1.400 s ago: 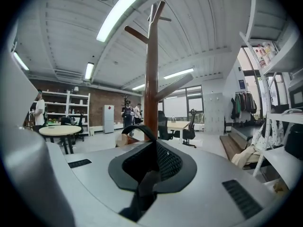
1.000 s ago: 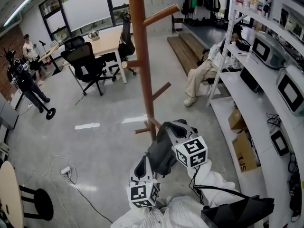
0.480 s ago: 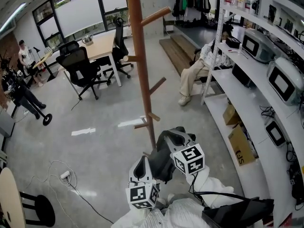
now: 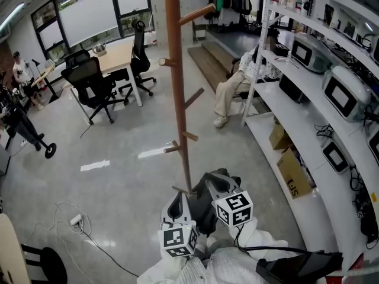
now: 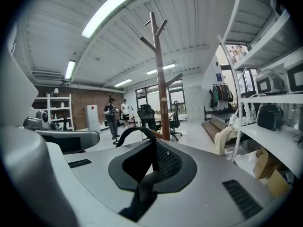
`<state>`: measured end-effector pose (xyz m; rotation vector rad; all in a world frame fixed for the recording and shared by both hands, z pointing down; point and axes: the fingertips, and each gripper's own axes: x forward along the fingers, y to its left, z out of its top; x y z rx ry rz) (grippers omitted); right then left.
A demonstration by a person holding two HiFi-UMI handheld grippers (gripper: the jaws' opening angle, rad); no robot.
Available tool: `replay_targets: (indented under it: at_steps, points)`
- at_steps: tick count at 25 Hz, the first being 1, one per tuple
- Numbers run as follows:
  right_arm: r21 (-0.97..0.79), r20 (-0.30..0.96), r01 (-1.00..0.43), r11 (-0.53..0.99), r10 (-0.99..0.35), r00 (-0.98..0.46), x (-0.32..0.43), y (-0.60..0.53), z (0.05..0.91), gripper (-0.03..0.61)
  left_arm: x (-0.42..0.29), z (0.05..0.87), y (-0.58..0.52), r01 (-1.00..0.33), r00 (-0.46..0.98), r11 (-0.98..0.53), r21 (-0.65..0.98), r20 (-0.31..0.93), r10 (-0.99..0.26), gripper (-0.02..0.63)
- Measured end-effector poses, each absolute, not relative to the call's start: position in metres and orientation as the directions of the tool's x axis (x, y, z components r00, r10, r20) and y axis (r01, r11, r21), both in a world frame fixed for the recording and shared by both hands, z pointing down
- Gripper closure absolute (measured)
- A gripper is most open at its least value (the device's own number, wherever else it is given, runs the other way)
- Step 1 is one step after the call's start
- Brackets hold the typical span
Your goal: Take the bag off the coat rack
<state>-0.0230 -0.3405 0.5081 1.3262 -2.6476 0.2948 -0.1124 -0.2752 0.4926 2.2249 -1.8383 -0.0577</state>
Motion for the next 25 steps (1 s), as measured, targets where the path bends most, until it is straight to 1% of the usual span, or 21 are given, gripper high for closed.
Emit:
replay_targets:
  at_steps: [6, 11, 18, 25]
  points:
    - [-0.096, 0.223, -0.827, 0.554, -0.798, -0.560, -0.020, -0.323, 0.510, 0.555, -0.107, 0.497, -0.272, -0.950, 0.253, -0.221, 0.219, 0.135, -0.958, 0.611]
    - [-0.098, 0.204, -0.836, 0.540, -0.811, -0.548, -0.015, -0.315, 0.506, 0.555, -0.106, 0.498, -0.271, -0.947, 0.267, -0.234, 0.219, 0.132, -0.955, 0.611]
    - [-0.104, 0.195, -0.826, 0.554, -0.803, -0.563, -0.007, -0.300, 0.505, 0.555, -0.098, 0.493, -0.258, -0.954, 0.246, -0.218, 0.204, 0.125, -0.961, 0.611]
    - [-0.130, 0.213, -0.809, 0.573, -0.781, -0.587, 0.008, -0.275, 0.509, 0.555, -0.079, 0.491, -0.234, -0.961, 0.212, -0.183, 0.207, 0.127, -0.969, 0.611]
